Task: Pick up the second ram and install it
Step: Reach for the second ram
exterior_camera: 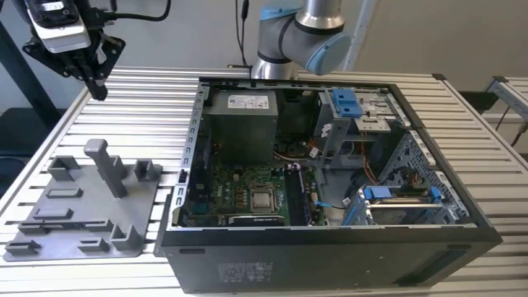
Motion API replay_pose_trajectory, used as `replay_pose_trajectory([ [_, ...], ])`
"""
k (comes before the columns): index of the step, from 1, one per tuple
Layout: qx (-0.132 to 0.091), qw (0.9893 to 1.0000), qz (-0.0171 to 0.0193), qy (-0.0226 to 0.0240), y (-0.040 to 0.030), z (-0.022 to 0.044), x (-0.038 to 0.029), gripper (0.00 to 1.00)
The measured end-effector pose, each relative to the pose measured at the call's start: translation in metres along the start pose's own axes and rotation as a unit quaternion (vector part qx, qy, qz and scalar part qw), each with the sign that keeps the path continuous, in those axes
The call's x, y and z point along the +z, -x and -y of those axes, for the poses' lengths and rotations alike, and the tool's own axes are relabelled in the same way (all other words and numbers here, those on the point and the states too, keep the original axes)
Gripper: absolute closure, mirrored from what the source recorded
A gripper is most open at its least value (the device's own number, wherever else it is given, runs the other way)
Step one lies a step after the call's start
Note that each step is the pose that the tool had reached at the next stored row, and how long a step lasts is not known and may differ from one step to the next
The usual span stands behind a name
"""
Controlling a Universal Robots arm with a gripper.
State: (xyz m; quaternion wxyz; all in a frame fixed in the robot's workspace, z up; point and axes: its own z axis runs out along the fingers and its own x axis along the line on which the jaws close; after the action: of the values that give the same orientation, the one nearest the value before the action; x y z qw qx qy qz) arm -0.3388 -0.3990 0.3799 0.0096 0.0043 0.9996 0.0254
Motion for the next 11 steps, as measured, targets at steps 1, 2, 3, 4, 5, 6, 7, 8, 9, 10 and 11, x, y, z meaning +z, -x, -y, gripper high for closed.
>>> replay_pose_trajectory([
  [1,0.000,1.0000,-0.0001,0.0000,-0.0005,0.0000,0.0004,0.89],
  [2,0.000,1.0000,-0.0003,0.0000,-0.0010,0.0001,0.0007,0.89],
  [3,0.000,1.0000,-0.0005,-0.0001,-0.0013,0.0001,0.0009,0.89],
  [4,0.000,1.0000,-0.0006,-0.0001,-0.0017,0.0001,0.0012,0.89],
  [5,0.000,1.0000,-0.0007,-0.0001,-0.0020,0.0001,0.0013,0.89],
  [6,0.000,1.0000,-0.0008,-0.0001,-0.0023,0.0001,0.0015,0.89],
  [7,0.000,1.0000,-0.0009,-0.0001,-0.0027,0.0001,0.0015,0.89],
  [8,0.000,1.0000,-0.0010,-0.0001,-0.0031,0.0001,0.0016,0.89],
  [9,0.000,1.0000,-0.0011,-0.0001,-0.0039,0.0001,0.0017,0.89],
  [10,0.000,1.0000,-0.0011,-0.0001,-0.0049,0.0002,0.0018,0.89],
  [11,0.000,1.0000,-0.0011,-0.0001,-0.0064,0.0002,0.0019,0.89],
])
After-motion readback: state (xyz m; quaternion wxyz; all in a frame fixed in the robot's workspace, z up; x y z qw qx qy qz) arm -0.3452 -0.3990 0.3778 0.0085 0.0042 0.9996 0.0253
